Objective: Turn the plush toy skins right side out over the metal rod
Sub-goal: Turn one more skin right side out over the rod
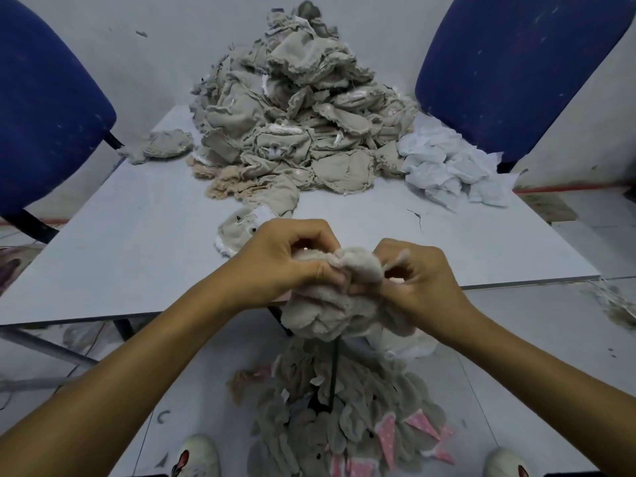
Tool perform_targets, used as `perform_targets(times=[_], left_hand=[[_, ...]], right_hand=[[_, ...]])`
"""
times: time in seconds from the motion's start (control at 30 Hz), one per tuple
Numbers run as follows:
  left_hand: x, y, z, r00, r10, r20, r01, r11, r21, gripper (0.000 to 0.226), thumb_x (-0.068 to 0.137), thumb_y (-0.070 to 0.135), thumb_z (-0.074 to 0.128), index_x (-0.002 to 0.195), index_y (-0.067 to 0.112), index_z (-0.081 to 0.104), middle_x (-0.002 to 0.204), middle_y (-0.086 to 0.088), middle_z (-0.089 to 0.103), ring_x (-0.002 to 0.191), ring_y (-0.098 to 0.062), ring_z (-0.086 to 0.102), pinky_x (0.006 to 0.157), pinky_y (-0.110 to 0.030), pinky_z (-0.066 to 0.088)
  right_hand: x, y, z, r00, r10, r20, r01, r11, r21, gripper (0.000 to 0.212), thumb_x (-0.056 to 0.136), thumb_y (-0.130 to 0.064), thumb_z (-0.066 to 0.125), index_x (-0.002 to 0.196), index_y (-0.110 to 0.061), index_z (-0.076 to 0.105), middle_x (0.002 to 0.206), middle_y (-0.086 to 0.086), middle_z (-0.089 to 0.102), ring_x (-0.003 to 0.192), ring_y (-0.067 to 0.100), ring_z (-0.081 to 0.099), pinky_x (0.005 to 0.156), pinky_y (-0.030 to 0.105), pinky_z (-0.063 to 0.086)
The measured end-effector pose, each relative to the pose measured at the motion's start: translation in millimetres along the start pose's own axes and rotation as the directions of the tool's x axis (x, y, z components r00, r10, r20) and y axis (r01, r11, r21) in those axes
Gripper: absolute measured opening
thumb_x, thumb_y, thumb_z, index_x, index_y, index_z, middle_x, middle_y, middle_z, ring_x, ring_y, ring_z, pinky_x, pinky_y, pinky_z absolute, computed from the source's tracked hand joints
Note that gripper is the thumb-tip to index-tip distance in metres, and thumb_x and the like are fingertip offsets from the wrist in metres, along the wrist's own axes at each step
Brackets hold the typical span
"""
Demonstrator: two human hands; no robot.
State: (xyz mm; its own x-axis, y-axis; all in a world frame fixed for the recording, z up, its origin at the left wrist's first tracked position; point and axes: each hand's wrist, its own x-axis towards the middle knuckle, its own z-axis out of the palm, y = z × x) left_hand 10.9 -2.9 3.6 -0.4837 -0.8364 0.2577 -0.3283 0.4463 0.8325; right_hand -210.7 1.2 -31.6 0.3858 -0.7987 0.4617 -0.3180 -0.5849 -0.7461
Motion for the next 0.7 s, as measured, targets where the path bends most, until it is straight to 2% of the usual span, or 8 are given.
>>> perform_targets(times=[0.13, 0.23, 0.33, 0.4, 0.47, 0.57, 0.63, 0.7], left_hand=[[2.2, -7.9, 1.9, 0.978, -0.104, 0.182, 0.048, 0.956, 0.29, 0.041, 0.075, 0.03, 0.085, 0.081, -0.005, 0.064, 0.08, -0.023, 0.063, 0.079, -0.036, 0.059, 0.069, -0.047, 0.05], [1.7, -5.6, 2.0, 0.993, -0.014, 0.121, -0.007, 0.985, 0.175, 0.027, 0.073, 0.022, 0.082, 0.07, 0.003, 0.063, 0.07, -0.009, 0.06, 0.068, -0.023, 0.057, 0.064, -0.032, 0.047], [1.3, -1.6, -8.4, 0.997, -0.079, -0.025, 0.074, 0.985, -0.153, 0.022, 0.066, 0.014, 0.082, 0.074, -0.001, 0.068, 0.072, -0.009, 0.063, 0.072, -0.012, 0.06, 0.07, -0.027, 0.048], [-1.5, -2.1, -23.0, 0.99, -0.138, 0.02, 0.138, 0.957, -0.256, 0.022, 0.062, 0.006, 0.086, 0.081, 0.015, 0.078, 0.078, 0.0, 0.073, 0.077, -0.01, 0.068, 0.073, -0.024, 0.053], [-4.5, -3.6, -34.1, 0.977, -0.163, 0.136, 0.174, 0.982, -0.075, 0.036, 0.066, -0.005, 0.081, 0.069, 0.03, 0.075, 0.07, 0.017, 0.069, 0.069, 0.003, 0.063, 0.066, -0.015, 0.049], [-5.6, -8.7, -28.3, 0.941, -0.245, 0.232, 0.194, 0.956, 0.221, 0.041, 0.073, -0.016, 0.073, 0.067, 0.021, 0.057, 0.064, 0.014, 0.054, 0.062, -0.001, 0.047, 0.06, -0.025, 0.037], [-5.0, -7.9, -20.7, 0.933, -0.257, 0.253, 0.193, 0.949, 0.25, 0.032, 0.074, -0.011, 0.071, 0.078, 0.017, 0.057, 0.072, 0.008, 0.056, 0.067, -0.007, 0.047, 0.062, -0.031, 0.038], [-4.1, 2.4, -21.7, 0.929, -0.261, 0.262, 0.247, 0.965, 0.087, 0.036, 0.069, 0.004, 0.079, 0.094, 0.022, 0.062, 0.088, 0.003, 0.061, 0.079, -0.009, 0.056, 0.067, -0.029, 0.046]], right_hand=[[-4.7, 6.5, 4.4, 0.959, 0.129, 0.251, -0.076, 0.974, -0.213, 0.022, 0.075, -0.039, 0.083, 0.086, -0.022, 0.074, 0.079, -0.009, 0.068, 0.075, 0.007, 0.062, 0.069, 0.034, 0.05], [-6.7, 9.0, 5.7, 0.914, 0.227, 0.336, -0.124, 0.945, -0.301, 0.035, 0.075, -0.042, 0.084, 0.1, -0.021, 0.07, 0.093, -0.008, 0.07, 0.085, 0.005, 0.062, 0.077, 0.032, 0.052], [-4.2, 1.1, -2.8, 0.956, 0.205, 0.212, -0.192, 0.978, -0.081, 0.028, 0.078, -0.026, 0.083, 0.102, -0.017, 0.071, 0.095, -0.005, 0.073, 0.088, 0.008, 0.068, 0.081, 0.033, 0.057], [-1.6, -7.1, -9.2, 0.991, 0.109, 0.073, -0.118, 0.985, 0.13, 0.024, 0.079, -0.02, 0.08, 0.101, -0.022, 0.071, 0.095, -0.008, 0.072, 0.089, 0.009, 0.068, 0.08, 0.026, 0.056], [1.4, -15.0, -10.2, 0.998, 0.068, 0.014, -0.069, 0.977, 0.201, 0.024, 0.079, -0.02, 0.08, 0.1, -0.026, 0.07, 0.095, -0.01, 0.071, 0.091, 0.01, 0.068, 0.077, 0.024, 0.055], [1.3, -21.5, -2.5, 0.996, 0.086, 0.036, -0.091, 0.983, 0.159, 0.025, 0.077, -0.027, 0.084, 0.099, -0.025, 0.073, 0.095, -0.013, 0.072, 0.093, 0.01, 0.069, 0.082, 0.031, 0.057], [0.4, -21.8, 0.6, 0.994, 0.104, 0.018, -0.105, 0.984, 0.142, 0.025, 0.072, -0.033, 0.082, 0.095, -0.024, 0.075, 0.092, -0.013, 0.074, 0.091, 0.01, 0.07, 0.083, 0.033, 0.057], [0.8, -21.0, -1.3, 0.997, 0.078, -0.006, -0.077, 0.991, 0.106, 0.026, 0.07, -0.036, 0.082, 0.092, -0.025, 0.075, 0.089, -0.014, 0.074, 0.087, 0.008, 0.071, 0.081, 0.029, 0.057]])
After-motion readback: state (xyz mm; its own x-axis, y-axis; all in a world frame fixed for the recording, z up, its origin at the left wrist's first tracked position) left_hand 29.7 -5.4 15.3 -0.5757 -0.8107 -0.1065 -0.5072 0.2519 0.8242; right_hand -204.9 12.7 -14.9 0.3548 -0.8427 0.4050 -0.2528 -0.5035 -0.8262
